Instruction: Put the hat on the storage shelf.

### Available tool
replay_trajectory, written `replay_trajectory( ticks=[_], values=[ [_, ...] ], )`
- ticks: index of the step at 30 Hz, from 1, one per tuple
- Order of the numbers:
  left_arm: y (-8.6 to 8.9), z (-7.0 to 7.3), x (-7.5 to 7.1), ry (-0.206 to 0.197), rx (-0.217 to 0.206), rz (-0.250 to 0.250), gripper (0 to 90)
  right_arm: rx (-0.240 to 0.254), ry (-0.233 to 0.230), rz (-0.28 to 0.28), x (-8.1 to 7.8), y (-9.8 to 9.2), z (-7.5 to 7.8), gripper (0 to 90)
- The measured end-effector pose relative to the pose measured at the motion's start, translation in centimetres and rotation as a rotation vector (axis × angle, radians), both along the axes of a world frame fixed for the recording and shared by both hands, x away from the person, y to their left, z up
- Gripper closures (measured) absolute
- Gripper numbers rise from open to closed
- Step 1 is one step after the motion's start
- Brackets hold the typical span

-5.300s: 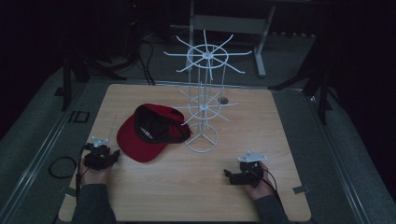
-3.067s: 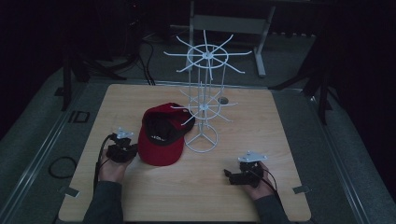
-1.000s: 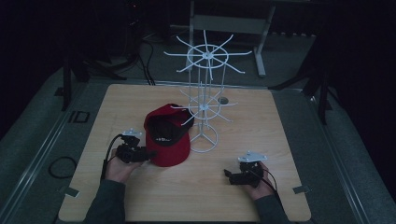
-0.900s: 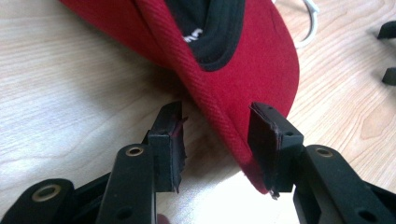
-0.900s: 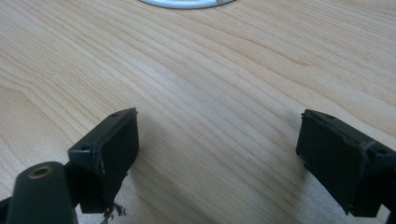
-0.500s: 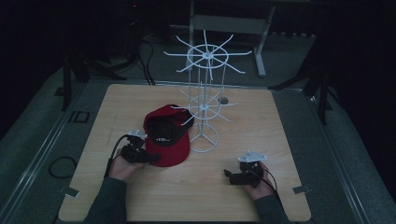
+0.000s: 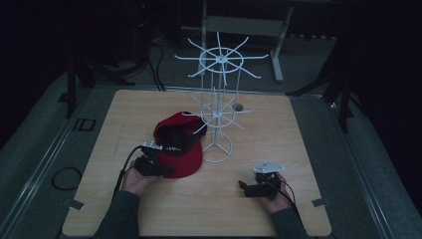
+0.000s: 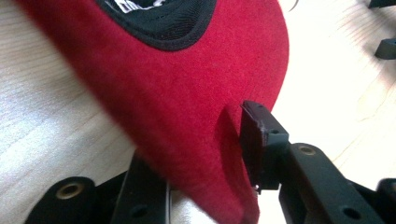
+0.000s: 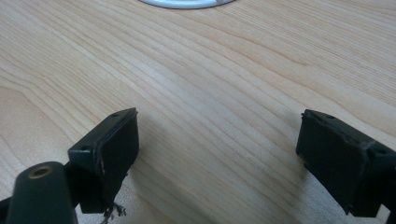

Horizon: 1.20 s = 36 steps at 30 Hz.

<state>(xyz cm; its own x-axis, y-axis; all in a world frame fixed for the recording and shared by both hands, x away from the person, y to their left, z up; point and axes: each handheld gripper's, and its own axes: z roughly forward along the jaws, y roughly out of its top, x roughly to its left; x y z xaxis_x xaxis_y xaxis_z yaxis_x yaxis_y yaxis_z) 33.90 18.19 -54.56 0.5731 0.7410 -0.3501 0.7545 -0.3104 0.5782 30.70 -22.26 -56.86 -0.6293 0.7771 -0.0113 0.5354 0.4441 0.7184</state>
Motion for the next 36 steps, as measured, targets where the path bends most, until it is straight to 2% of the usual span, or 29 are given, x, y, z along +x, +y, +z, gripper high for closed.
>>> replay_trajectory(
  ticks=[3, 14, 18, 21, 25, 30, 36],
  values=[
    [0.0, 0.0, -0.3, -0.010, -0.011, 0.008, 67.2, 0.001, 0.000, 0.000, 0.0, 0.0, 0.0, 12.9],
    [0.8, 0.0, -1.0, -0.045, -0.065, 0.031, 79.1, 0.000, -0.001, 0.001, 0.0, 0.0, 0.0, 12.9],
    [1.3, 0.1, -1.2, -0.075, -0.080, 0.064, 84.2, 0.001, -0.001, 0.001, 0.0, 0.0, 0.0, 12.9],
    [1.5, 0.1, -1.4, -0.097, -0.078, 0.072, 85.4, 0.000, -0.001, 0.001, 0.0, 0.0, 0.0, 12.9],
    [2.1, -0.2, -1.4, -0.105, -0.110, 0.103, 85.7, 0.000, -0.001, 0.001, 0.0, 0.0, 0.0, 12.9],
    [3.1, -0.2, -1.4, -0.146, -0.100, 0.169, 85.9, 0.000, -0.001, 0.001, 0.0, 0.0, 0.0, 12.9],
    [4.0, -0.1, -1.4, -0.162, -0.132, 0.218, 85.9, 0.000, -0.001, 0.001, 0.0, 0.0, 0.0, 12.9]
  ],
)
